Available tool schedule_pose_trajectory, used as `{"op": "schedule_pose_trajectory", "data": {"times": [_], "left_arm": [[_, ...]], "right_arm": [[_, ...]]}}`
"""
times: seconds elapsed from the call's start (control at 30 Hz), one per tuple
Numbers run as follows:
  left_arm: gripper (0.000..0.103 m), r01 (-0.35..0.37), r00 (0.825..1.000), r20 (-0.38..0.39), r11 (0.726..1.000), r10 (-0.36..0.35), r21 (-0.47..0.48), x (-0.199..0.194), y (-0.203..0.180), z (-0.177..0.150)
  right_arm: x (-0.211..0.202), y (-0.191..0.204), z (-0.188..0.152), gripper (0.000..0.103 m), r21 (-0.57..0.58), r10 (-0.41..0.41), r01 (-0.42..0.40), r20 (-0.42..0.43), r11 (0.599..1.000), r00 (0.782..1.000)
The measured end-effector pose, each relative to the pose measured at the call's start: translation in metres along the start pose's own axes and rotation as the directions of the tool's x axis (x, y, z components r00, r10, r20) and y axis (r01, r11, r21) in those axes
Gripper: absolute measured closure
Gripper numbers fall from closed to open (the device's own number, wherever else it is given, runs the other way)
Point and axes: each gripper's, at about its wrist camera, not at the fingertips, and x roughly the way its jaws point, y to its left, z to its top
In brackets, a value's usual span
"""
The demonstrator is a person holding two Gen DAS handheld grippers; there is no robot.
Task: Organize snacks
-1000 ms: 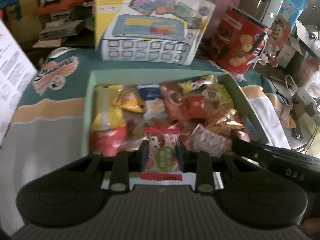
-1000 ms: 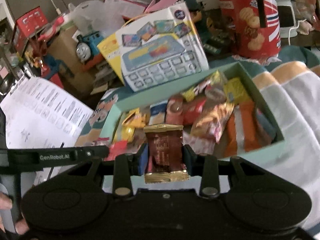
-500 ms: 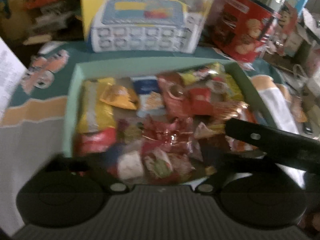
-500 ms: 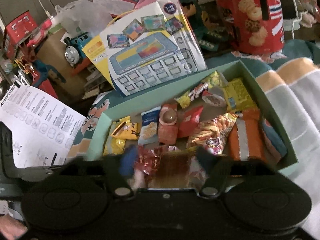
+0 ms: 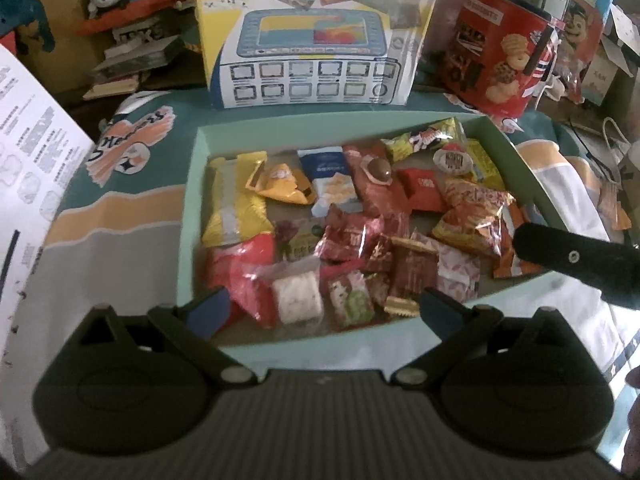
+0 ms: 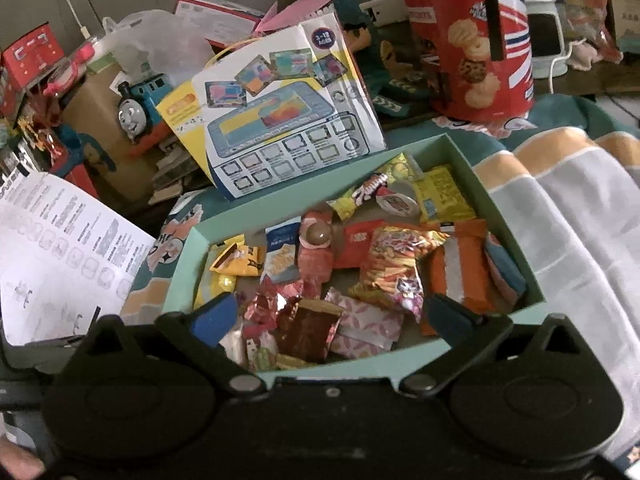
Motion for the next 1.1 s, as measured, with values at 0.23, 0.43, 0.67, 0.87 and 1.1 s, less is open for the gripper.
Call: {"op": "schedule_pose_trajectory", "data": {"times": [0.23, 0.43, 0.67, 0.87, 1.1], "left_arm": [[0.0, -0.017, 1.0, 0.003, 1.0, 0.017, -0.014, -0.026, 0.009, -0.018], [0.0, -0.02, 0.999, 0.025, 0.999, 0.021, -0.044, -0.047, 0.019, -0.035], [0.0, -0.06, 0.997, 0.052, 0.998, 0.061, -0.022, -0.064, 0.023, -0.058], [0.0, -0.074, 0.997, 0.03, 0.996, 0.076, -0.044, -0.064, 0.033, -0.07], [0.0, -0.12, 0.993, 0.004, 0.989, 0.12, -0.084, -0.058, 0.044, -0.083]], "right_arm": [[-0.031, 0.011, -0.014, 0.0, -0.047, -0.029, 0.029, 0.004, 0.998, 1.0], [-0.052, 0.015, -0.028, 0.0, -0.07, -0.049, 0.049, -0.01, 0.996, 0.999], [-0.066, 0.018, -0.043, 0.0, -0.119, -0.109, 0.102, -0.053, 0.988, 0.993], [-0.064, 0.021, -0.055, 0.0, -0.156, -0.139, 0.121, -0.108, 0.98, 0.984], [-0.056, 0.021, -0.068, 0.0, -0.18, -0.163, 0.132, -0.169, 0.975, 0.972]]}}
